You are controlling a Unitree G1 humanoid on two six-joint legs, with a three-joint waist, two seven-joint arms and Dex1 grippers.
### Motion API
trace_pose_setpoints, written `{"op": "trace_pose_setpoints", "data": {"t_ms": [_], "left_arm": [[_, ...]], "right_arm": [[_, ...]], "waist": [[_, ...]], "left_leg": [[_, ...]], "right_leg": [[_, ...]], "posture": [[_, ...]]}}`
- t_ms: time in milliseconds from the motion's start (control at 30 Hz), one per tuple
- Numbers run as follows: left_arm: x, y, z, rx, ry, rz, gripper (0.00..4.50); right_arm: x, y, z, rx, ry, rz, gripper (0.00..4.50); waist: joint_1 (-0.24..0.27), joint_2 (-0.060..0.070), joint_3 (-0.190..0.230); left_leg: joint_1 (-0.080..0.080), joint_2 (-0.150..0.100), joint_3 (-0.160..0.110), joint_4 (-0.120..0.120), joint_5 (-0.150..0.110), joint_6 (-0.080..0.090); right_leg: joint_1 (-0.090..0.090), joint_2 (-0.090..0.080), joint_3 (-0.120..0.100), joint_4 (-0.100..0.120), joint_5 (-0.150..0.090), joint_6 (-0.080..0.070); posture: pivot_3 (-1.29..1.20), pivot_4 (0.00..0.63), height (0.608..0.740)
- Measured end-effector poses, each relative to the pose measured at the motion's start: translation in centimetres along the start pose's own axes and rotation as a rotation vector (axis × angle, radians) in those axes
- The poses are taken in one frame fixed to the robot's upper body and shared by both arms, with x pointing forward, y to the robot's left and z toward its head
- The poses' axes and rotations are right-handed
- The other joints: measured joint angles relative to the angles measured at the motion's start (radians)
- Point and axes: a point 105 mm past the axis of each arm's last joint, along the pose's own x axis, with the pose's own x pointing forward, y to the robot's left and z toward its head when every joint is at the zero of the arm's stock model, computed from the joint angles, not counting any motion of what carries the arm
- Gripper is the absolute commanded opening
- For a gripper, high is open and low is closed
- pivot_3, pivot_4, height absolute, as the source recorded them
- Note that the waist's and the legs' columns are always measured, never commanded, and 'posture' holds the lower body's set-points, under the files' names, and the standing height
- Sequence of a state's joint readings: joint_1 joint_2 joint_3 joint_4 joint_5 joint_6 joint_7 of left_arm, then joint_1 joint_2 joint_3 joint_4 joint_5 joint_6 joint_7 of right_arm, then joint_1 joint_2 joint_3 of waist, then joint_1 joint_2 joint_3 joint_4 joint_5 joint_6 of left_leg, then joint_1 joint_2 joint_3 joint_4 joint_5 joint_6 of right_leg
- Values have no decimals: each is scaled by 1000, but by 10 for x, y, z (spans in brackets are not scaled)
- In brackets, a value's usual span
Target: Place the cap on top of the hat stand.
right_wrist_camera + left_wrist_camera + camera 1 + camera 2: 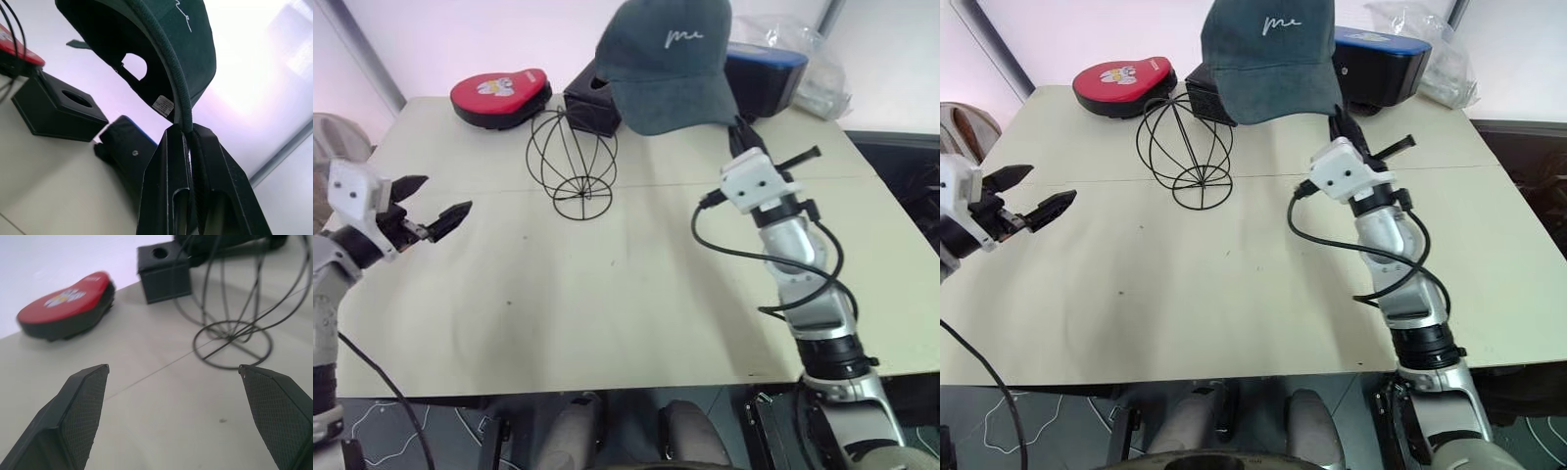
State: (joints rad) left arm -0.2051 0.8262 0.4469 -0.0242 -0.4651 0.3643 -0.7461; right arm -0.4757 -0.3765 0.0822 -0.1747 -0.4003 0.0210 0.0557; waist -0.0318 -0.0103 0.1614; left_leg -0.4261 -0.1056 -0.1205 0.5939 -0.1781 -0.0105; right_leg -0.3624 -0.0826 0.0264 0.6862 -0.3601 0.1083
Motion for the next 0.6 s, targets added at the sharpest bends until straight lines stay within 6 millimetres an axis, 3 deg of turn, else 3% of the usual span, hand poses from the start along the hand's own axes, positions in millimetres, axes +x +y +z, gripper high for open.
{"op": "trace_pose_setpoints", "data": {"t_ms": [367, 600], "left_arm": [[2, -9, -22, -68, -1, 28, 4500], [10, -21, -31, -99, 6, 17, 4500]], "right_arm": [[17, 11, 29, 41, -20, -24, 38], [20, 14, 32, 32, -31, -17, 38]], "waist": [[8, 0, 0], [13, 0, 0]], "left_leg": [[0, 0, 0, -1, 0, -1], [0, 0, 0, -1, 0, -1]], "right_leg": [[-2, 0, 0, 1, 0, 0], [-2, 0, 0, 1, 0, 0]], "posture": [[0, 150, 740], [0, 150, 740]]}}
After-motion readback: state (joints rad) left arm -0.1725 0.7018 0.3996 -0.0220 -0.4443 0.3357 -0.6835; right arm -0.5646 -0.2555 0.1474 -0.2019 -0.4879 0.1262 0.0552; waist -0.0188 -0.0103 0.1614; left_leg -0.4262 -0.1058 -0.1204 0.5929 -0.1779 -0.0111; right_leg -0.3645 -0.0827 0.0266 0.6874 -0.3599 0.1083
